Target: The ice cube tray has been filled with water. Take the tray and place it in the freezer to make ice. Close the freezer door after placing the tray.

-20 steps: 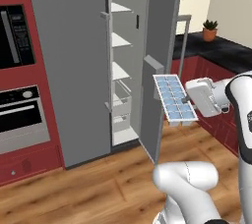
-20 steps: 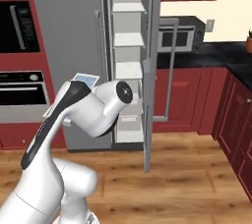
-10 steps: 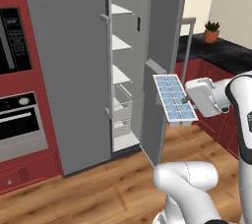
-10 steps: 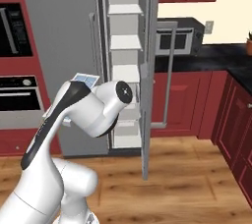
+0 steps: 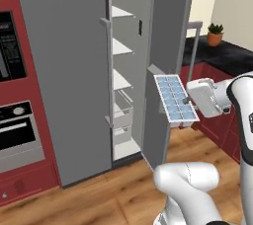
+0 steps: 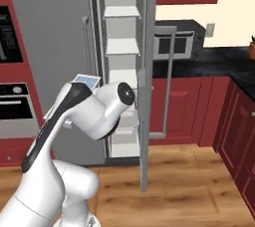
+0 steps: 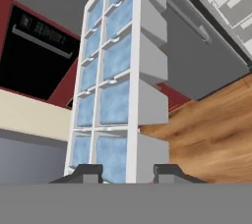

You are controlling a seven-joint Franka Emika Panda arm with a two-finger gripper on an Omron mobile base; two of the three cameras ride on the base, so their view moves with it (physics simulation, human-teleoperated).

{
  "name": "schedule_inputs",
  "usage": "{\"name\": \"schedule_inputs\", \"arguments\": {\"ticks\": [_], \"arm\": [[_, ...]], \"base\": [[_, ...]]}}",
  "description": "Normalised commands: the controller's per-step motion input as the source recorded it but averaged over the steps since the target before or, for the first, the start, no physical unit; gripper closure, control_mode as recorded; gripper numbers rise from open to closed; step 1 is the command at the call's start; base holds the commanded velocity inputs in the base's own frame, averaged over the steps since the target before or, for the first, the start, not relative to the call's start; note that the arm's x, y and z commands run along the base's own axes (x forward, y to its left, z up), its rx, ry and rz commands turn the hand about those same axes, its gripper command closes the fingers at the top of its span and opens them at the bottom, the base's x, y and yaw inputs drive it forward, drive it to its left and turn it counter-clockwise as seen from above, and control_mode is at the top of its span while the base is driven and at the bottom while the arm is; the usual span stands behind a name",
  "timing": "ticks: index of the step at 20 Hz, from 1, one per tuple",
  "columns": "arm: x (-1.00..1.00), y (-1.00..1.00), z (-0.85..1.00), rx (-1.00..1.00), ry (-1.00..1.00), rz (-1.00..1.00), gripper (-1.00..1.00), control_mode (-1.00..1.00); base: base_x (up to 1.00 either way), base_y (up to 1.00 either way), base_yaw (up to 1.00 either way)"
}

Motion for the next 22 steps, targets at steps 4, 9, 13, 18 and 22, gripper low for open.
{"name": "schedule_inputs", "arguments": {"ticks": [4,9,13,18,22], "arm": [[0.00,0.00,0.00,0.00,0.00,0.00,1.00,1.00],[0.00,0.00,0.00,0.00,0.00,0.00,1.00,1.00],[0.00,0.00,0.00,0.00,0.00,0.00,1.00,1.00],[0.00,0.00,0.00,0.00,0.00,0.00,1.00,1.00],[0.00,0.00,0.00,0.00,0.00,0.00,1.00,1.00]], "base": [[0.77,0.00,-0.03],[0.73,-0.01,-0.05],[0.73,-0.02,-0.05],[0.68,-0.08,-0.06],[0.51,-0.17,-0.06]]}}
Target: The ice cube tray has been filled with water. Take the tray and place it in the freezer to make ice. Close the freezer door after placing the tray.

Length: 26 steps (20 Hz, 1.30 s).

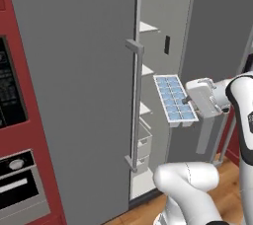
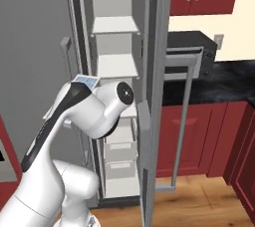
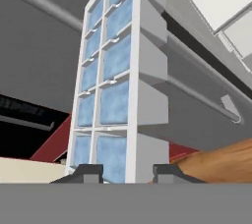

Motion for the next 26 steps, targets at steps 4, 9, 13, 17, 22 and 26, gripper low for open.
{"name": "schedule_inputs", "arguments": {"ticks": [4,9,13,17,22,26], "arm": [[0.00,0.00,0.00,0.00,0.00,0.00,1.00,1.00],[0.00,0.00,0.00,0.00,0.00,0.00,1.00,1.00],[0.00,0.00,0.00,0.00,0.00,0.00,1.00,1.00],[0.00,0.00,0.00,0.00,0.00,0.00,1.00,1.00],[0.00,0.00,0.00,0.00,0.00,0.00,1.00,1.00],[0.00,0.00,0.00,0.00,0.00,0.00,1.00,1.00]], "base": [[0.39,-0.34,-0.03],[0.28,-0.31,-0.01],[0.34,-0.08,0.00],[0.41,0.00,0.00],[0.40,0.00,-0.01],[0.36,-0.04,-0.01]]}}
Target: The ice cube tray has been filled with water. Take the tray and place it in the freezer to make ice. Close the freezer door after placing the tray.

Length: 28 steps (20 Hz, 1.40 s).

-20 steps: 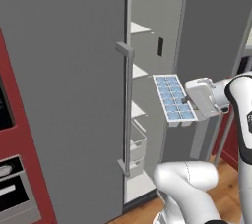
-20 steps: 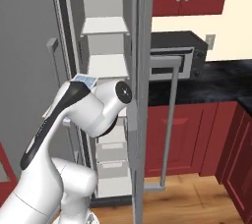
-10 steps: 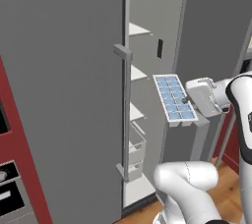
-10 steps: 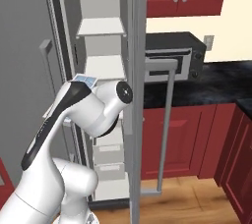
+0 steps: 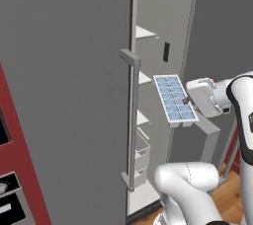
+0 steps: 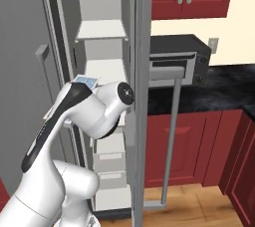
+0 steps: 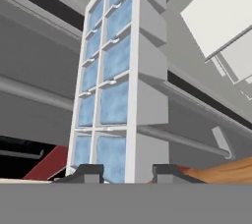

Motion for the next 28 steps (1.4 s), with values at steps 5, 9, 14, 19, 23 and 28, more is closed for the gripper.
{"name": "schedule_inputs", "arguments": {"ticks": [5,9,14,19,23,28], "arm": [[0.00,0.00,0.00,0.00,0.00,0.00,1.00,1.00],[0.00,0.00,0.00,0.00,0.00,0.00,1.00,1.00],[0.00,0.00,0.00,0.00,0.00,0.00,1.00,1.00],[0.00,0.00,0.00,0.00,0.00,0.00,1.00,1.00],[0.00,0.00,0.00,0.00,0.00,0.00,1.00,1.00],[0.00,-0.02,0.00,0.00,0.00,-0.03,1.00,-1.00]], "base": [[0.25,-0.05,-0.01],[0.26,-0.03,-0.01],[0.37,-0.01,-0.03],[0.33,0.00,-0.02],[0.03,-0.03,0.00],[0.00,0.00,0.00]]}}
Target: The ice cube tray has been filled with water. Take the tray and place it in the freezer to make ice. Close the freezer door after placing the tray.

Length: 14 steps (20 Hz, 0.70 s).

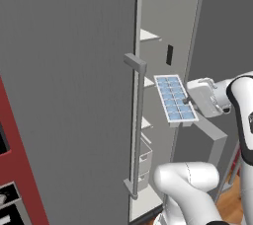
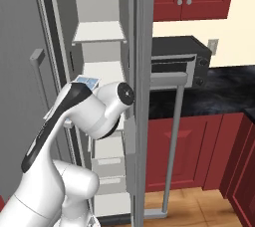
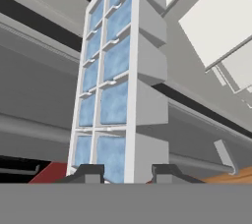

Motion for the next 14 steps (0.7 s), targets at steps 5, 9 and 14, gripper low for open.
{"name": "schedule_inputs", "arguments": {"ticks": [5,9,14], "arm": [[-0.18,0.00,0.00,0.00,0.00,-0.15,1.00,-1.00],[-0.36,0.00,0.00,0.00,0.00,-0.24,1.00,-1.00],[-0.38,0.00,0.00,0.01,-0.03,-0.23,1.00,-1.00]], "base": [[0.00,0.00,0.00],[0.00,0.00,0.00],[0.00,0.00,0.00]]}}
